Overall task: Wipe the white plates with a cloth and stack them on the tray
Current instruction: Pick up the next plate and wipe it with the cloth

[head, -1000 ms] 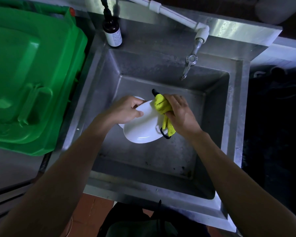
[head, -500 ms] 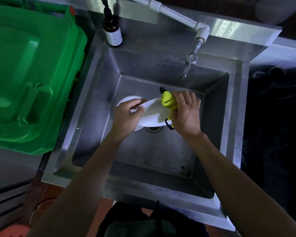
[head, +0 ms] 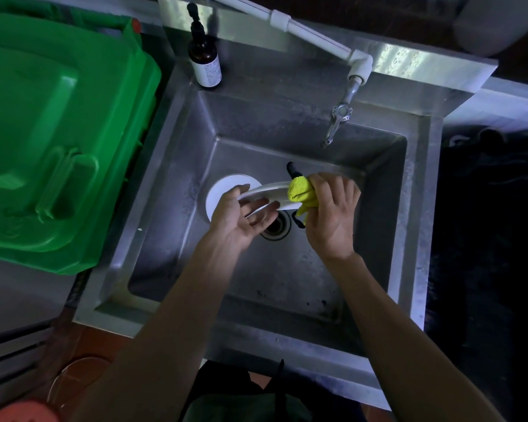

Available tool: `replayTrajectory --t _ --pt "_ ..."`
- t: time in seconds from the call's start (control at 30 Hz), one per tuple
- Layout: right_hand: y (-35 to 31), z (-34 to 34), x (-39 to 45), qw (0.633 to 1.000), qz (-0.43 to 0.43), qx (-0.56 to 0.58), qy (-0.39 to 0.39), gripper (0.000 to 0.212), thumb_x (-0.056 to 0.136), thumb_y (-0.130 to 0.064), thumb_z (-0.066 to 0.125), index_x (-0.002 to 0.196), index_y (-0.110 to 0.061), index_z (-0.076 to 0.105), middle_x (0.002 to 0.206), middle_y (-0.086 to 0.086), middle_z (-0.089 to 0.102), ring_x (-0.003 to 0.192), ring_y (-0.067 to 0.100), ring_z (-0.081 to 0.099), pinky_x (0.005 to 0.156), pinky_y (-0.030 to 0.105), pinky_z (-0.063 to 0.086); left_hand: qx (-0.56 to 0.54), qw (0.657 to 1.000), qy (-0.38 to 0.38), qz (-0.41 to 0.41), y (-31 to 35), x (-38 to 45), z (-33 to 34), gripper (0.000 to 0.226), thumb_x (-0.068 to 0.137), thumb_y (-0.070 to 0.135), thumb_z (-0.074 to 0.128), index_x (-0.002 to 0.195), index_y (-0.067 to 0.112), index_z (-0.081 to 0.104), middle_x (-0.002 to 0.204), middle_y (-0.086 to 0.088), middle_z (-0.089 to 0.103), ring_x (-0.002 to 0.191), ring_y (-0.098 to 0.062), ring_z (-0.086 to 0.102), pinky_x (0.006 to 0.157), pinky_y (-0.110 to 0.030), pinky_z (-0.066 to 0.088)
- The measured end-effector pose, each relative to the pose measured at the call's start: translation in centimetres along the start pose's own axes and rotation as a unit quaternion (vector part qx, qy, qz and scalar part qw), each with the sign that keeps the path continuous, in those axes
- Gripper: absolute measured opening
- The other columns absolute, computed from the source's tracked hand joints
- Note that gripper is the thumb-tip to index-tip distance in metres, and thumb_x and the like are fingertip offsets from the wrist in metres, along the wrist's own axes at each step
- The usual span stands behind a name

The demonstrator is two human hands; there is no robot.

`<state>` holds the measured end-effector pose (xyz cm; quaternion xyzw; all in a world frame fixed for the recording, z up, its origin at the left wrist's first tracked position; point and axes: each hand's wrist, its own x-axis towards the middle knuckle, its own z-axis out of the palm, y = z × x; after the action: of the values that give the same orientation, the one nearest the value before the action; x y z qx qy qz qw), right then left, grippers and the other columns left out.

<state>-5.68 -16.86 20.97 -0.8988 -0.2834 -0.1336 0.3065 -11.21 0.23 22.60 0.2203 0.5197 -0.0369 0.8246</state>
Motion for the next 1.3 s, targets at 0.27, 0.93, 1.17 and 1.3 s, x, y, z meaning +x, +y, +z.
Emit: replayTrajectory --t 0.27,0.93,1.17,1.3 --pt "1.3 -0.2 -2.5 0.998 -0.018 0.022 -0.053 0.043 0.085 0.005 0.049 0.125 -0.003 0.059 0.125 0.016 0.058 0.108 0.037 0.051 0.092 0.051 0.044 -0.088 0.995 -0.009 0.040 -0.5 0.0 -0.2 0.009 0.100 -0.004 0.047 0.106 -0.007 0.053 0.086 -0.025 0.073 0.074 -0.037 0.076 0.064 -0.049 0.064" --pt "-3.8 -0.5 1.4 0.934 0.152 0.225 -0.234 0.054 0.083 0.001 0.058 0.132 -0.021 0.058 0.130 -0.001 0.061 0.118 0.018 0.055 0.096 0.029 0.044 0.063 0.986 -0.052 0.147 -1.2 -0.5 -1.7 0.039 0.104 0.013 0.049 0.143 0.011 0.054 0.134 -0.018 0.064 0.104 -0.028 0.069 0.082 -0.044 0.060" --pt "-4.6 0.9 -0.3 0.959 0.114 0.164 -0.199 0.048 0.093 -0.011 0.054 0.140 -0.016 0.057 0.146 0.006 0.053 0.134 0.027 0.047 0.112 0.051 0.034 0.041 0.986 -0.064 0.148 -1.1 -1.0 -1.2 0.038 0.104 0.015 0.050 0.141 0.009 0.056 0.130 -0.017 0.067 0.112 -0.031 0.068 0.081 -0.040 0.061" --pt "-6.3 1.3 -1.2 0.970 0.131 0.103 -0.175 0.048 0.094 -0.022 0.048 0.141 -0.023 0.055 0.145 0.001 0.052 0.132 0.026 0.046 0.109 0.047 0.034 0.023 0.987 -0.058 0.149 -1.3 -1.2 -0.6 0.039 0.103 0.014 0.048 0.141 0.008 0.056 0.114 -0.012 0.070 0.091 -0.022 0.071 0.071 -0.034 0.056"
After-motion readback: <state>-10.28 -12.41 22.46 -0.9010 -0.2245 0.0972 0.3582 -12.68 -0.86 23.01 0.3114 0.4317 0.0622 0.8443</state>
